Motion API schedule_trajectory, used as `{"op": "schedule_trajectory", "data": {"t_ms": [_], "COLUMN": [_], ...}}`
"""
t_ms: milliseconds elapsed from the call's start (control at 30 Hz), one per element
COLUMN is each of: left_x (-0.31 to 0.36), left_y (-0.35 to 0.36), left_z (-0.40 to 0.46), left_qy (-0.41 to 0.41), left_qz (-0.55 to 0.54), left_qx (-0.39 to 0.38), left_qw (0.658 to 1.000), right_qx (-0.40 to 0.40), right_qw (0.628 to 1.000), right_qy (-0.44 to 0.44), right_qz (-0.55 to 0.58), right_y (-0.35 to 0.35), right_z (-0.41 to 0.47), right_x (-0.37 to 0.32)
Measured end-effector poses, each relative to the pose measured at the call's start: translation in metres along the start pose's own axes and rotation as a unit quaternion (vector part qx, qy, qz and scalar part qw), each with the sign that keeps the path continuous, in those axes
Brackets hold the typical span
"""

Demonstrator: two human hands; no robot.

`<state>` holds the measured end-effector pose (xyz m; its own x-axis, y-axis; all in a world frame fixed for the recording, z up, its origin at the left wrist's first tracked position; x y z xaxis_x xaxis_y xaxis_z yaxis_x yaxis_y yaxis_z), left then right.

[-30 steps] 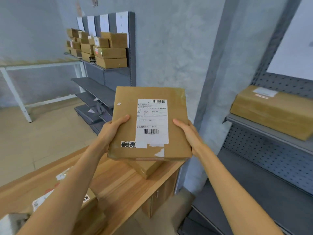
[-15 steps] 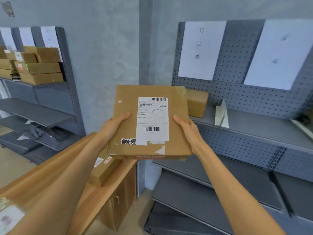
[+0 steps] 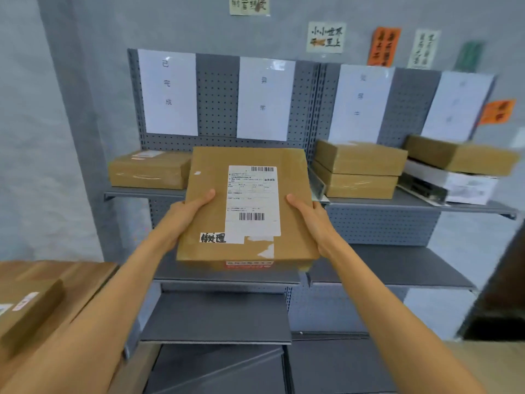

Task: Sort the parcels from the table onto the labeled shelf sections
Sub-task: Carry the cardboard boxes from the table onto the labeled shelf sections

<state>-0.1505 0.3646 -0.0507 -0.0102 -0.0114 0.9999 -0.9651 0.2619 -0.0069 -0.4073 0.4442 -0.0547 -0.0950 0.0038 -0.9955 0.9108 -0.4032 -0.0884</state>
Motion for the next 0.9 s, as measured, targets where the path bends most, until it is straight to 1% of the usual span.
{"op": "schedule_trajectory", "data": {"t_ms": [200, 367, 467, 667, 800, 900], "left_x": [0.013, 0.025, 0.033, 0.043, 0.049, 0.06], "left_y": [0.124, 0.207, 0.246, 0.31, 0.351, 0.386], "left_z": [-0.013, -0.02, -0.019, -0.001, 0.021, 0.038], "left_qy": [-0.007, -0.014, -0.015, 0.0, 0.008, 0.018], "left_qz": [0.004, 0.012, 0.02, 0.028, 0.031, 0.036], "left_qx": [-0.082, -0.133, -0.159, -0.204, -0.229, -0.246], "left_qw": [0.997, 0.991, 0.987, 0.978, 0.973, 0.968], "right_qx": [0.071, 0.126, 0.151, 0.173, 0.193, 0.193], "right_qw": [0.997, 0.992, 0.988, 0.984, 0.981, 0.981], "right_qy": [0.013, 0.021, 0.023, 0.027, 0.024, 0.014], "right_qz": [-0.018, -0.024, -0.025, -0.018, -0.016, -0.017], "right_y": [-0.128, -0.21, -0.248, -0.306, -0.342, -0.37], "right_z": [-0.028, -0.047, -0.053, -0.05, -0.037, -0.022], "right_x": [-0.003, -0.003, -0.003, -0.008, -0.014, -0.023]}}
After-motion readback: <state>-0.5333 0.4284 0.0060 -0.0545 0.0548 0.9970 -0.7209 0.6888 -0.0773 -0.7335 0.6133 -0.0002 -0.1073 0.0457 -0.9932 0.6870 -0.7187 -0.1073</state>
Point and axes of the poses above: each hand's wrist, its own z-axis towards the middle knuckle, its own y-axis out of the palm, x = y × z, the point moved 1 cm from there along z, towards the middle knuckle
